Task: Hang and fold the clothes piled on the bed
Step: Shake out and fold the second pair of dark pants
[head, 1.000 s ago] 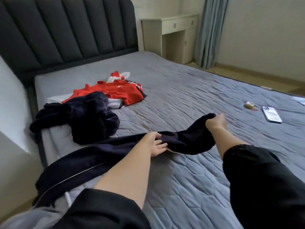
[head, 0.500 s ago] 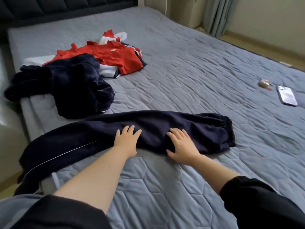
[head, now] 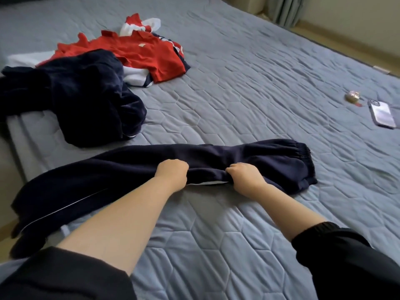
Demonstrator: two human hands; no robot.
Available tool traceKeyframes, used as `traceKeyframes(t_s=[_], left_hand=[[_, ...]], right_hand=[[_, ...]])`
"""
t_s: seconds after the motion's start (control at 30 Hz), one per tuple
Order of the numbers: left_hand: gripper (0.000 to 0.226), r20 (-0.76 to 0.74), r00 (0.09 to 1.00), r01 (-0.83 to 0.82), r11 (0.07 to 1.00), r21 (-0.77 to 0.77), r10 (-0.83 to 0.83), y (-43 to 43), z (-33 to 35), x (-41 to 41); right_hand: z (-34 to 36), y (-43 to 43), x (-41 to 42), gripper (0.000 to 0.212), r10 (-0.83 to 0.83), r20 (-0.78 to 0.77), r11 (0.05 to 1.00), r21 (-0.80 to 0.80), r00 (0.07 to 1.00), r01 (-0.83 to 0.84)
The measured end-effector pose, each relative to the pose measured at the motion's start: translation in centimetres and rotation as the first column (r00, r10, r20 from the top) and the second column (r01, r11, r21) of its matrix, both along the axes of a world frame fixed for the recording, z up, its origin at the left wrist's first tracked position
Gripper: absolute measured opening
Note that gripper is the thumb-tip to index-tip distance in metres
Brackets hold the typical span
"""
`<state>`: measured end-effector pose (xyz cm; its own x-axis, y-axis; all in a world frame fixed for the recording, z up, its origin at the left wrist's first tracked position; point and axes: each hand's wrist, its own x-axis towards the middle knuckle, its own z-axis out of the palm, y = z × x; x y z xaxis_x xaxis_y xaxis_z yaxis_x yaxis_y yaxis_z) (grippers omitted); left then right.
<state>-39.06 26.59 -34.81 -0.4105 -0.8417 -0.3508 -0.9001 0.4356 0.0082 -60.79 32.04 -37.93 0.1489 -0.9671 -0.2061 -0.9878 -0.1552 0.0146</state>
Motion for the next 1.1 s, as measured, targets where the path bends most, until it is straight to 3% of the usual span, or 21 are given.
traceKeyframes(t_s=[0.1, 0.2, 0.23, 0.27, 0.33, 0.37, 0.4, 0.47, 0.5, 0.57, 0.6, 0.63, 0.73, 0.8, 0.83, 0.87, 0.93, 1.0, 1.1], left_hand=[[0.022, -0.097, 0.992, 0.112, 0.935, 0.336, -0.084, 1.1, 0.4, -1.2], [0.028, -0.087, 0.986, 0.167, 0.798, 0.579, -0.143, 3.0, -0.2, -2.2], [0.032, -0.105, 0.988, 0.155, 0.789, 0.595, -0.115, 3.3, -0.4, -2.5], [0.039, -0.145, 0.987, 0.138, 0.801, 0.582, -0.065, 3.6, -0.6, -2.7], [0.05, -0.277, 0.958, 0.08, 0.854, 0.515, 0.077, 3.8, -0.7, -3.2], [0.052, -0.351, 0.924, 0.042, 0.874, 0.483, 0.15, 3.7, -0.7, -3.6], [0.051, -0.402, 0.895, 0.005, 0.896, 0.444, 0.194, 3.7, -0.6, -3.9], [0.041, -0.405, 0.903, -0.022, 0.957, 0.288, 0.143, 3.6, -0.5, -4.3], [0.033, -0.384, 0.918, -0.017, 0.977, 0.213, 0.099, 3.5, -0.5, -4.6], [0.029, -0.351, 0.935, 0.001, 0.989, 0.15, 0.053, 3.6, -0.9, -4.8], [0.032, -0.343, 0.938, 0.0, 0.987, 0.162, 0.056, 3.7, -1.2, -5.0], [0.035, -0.335, 0.94, -0.003, 0.983, 0.182, 0.065, 3.8, -1.6, -5.1], [0.041, -0.276, 0.959, 0.001, 0.971, 0.239, 0.067, 4.5, -2.5, -5.6], [0.045, -0.18, 0.984, 0.043, 0.969, 0.242, 0.001, 4.8, -2.8, -5.9], [0.046, -0.131, 0.991, 0.066, 0.969, 0.237, -0.035, 4.8, -2.8, -6.2], [0.048, -0.096, 0.994, 0.079, 0.969, 0.236, -0.058, 4.8, -2.7, -6.5], [0.053, -0.062, 0.995, 0.085, 0.967, 0.242, -0.072, 4.9, -2.3, -7.1], [0.055, -0.063, 0.995, 0.095, 0.969, 0.229, -0.083, 4.9, -2.0, -7.8], [0.056, -0.065, 0.995, 0.092, 0.97, 0.224, -0.079, 4.5, -1.5, -8.9]], right_hand=[[0.1, 1.0, -0.7, 0.027, -0.003, 0.001, 0.983, 0.184, 1.0, 0.002], [0.5, 2.2, -2.3, 0.02, -0.137, 0.311, 0.914, 0.405, 0.94, -0.001], [0.9, 2.5, -2.9, 0.02, -0.265, 0.46, 0.883, 0.468, 0.848, 0.022], [1.2, 2.9, -3.2, 0.018, -0.409, 0.614, 0.869, 0.489, 0.675, 0.081], [0.9, 3.6, -4.1, 0.013, -0.538, 0.815, 0.801, 0.416, 0.214, 0.431], [0.5, 4.0, -4.8, 0.014, -0.5, 0.858, 0.678, 0.303, 0.117, 0.67], [0.1, 4.5, -5.8, 0.013, -0.487, 0.864, 0.513, 0.163, 0.129, 0.842], [-1.1, 5.6, -8.0, 0.027, -0.564, 0.82, 0.187, 0.005, 0.103, 0.982], [-1.6, 6.2, -9.2, 0.041, -0.598, 0.801, 0.03, 0.025, -0.002, 0.999], [-2.1, 7.0, -11.1, 0.065, -0.571, 0.753, -0.248, 0.22, -0.326, 0.943], [-2.2, 7.1, -11.5, 0.072, -0.518, 0.723, -0.297, 0.349, -0.457, 0.889], [-2.2, 6.9, -11.6, 0.075, -0.455, 0.713, -0.258, 0.468, -0.533, 0.845], [-2.1, 5.3, -11.0, 0.073, -0.279, 0.637, 0.061, 0.759, -0.719, 0.648], [-2.1, 4.0, -10.6, 0.053, -0.275, 0.559, 0.202, 0.829, -0.782, 0.522], [-2.1, 3.6, -10.6, 0.045, -0.254, 0.546, 0.19, 0.838, -0.798, 0.512], [-2.1, 3.4, -10.8, 0.043, -0.225, 0.569, 0.124, 0.822, -0.791, 0.556], [-1.6, 3.4, -12.3, 0.044, -0.21, 0.712, -0.076, 0.671, -0.67, 0.737], [-0.2, 3.4, -14.4, 0.04, -0.22, 0.806, -0.148, 0.53, -0.55, 0.835], [2.3, 3.1, -18.9, 0.037, -0.19, 0.87, -0.207, 0.417, -0.455, 0.885]])
